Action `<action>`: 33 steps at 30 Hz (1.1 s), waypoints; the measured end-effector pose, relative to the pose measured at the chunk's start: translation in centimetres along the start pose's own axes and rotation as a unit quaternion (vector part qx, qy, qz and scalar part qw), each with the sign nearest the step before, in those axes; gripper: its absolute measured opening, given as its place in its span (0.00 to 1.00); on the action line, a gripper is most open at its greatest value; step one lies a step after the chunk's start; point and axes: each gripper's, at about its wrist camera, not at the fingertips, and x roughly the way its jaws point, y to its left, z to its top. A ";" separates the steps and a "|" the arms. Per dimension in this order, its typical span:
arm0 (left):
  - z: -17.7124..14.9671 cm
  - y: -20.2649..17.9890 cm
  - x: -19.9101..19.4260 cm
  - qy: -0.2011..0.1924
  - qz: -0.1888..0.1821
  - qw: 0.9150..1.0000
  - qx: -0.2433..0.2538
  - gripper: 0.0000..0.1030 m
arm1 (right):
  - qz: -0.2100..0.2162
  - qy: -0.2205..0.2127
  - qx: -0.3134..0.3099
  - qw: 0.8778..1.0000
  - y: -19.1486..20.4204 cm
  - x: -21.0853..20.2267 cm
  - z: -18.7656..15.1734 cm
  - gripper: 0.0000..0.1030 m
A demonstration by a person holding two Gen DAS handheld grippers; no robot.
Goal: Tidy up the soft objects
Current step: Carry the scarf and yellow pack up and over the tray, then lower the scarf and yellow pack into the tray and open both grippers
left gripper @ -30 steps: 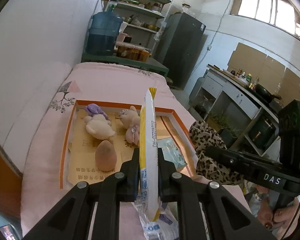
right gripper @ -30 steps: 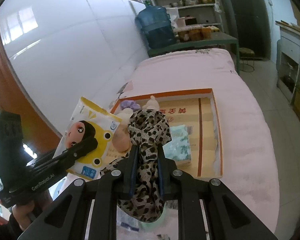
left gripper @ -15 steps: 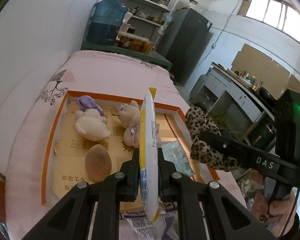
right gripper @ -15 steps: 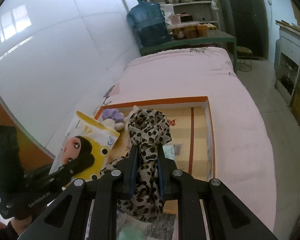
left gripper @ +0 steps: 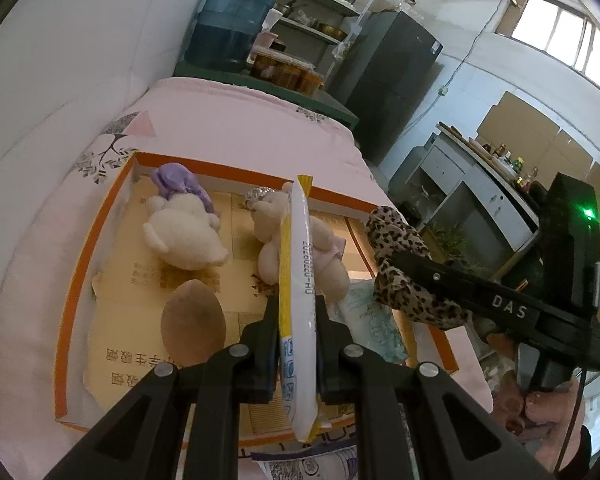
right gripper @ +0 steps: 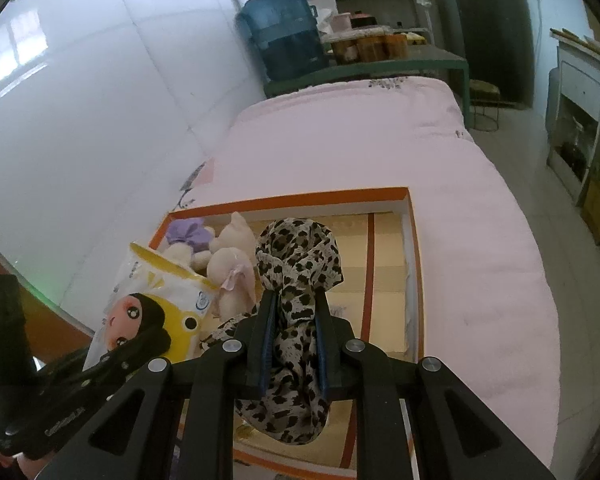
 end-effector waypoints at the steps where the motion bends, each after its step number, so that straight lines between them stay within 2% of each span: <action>1: 0.0 0.1 0.2 0.001 0.000 1.000 0.000 0.14 | -0.001 0.001 0.001 1.000 -0.1 0.2 0.1 0.17; 14: -0.2 0.2 1.6 0.013 0.001 1.000 -0.002 0.14 | -0.014 0.011 0.006 1.000 -1.0 2.0 0.4 0.18; 21: 0.1 1.0 2.2 0.025 -0.014 0.999 -0.016 0.17 | -0.022 0.022 0.010 0.999 -1.6 3.3 0.2 0.21; 24: 0.2 1.2 2.6 0.031 -0.016 0.999 -0.019 0.22 | -0.021 0.022 0.015 0.999 -1.8 3.6 0.0 0.26; 26: 0.1 1.2 2.8 0.035 -0.014 0.999 -0.020 0.29 | -0.019 0.022 0.018 0.999 -1.8 3.7 -0.1 0.26; 28: -0.1 1.1 2.7 0.034 -0.011 0.999 -0.018 0.41 | -0.016 0.023 0.022 0.999 -1.9 3.7 -0.2 0.29; 31: -0.1 0.9 2.4 0.028 -0.010 0.999 -0.016 0.50 | -0.013 0.024 0.025 0.999 -2.0 3.6 -0.3 0.42; 33: 0.0 0.8 2.2 0.025 -0.005 1.000 -0.013 0.52 | -0.013 0.023 0.028 0.999 -2.0 3.5 -0.3 0.53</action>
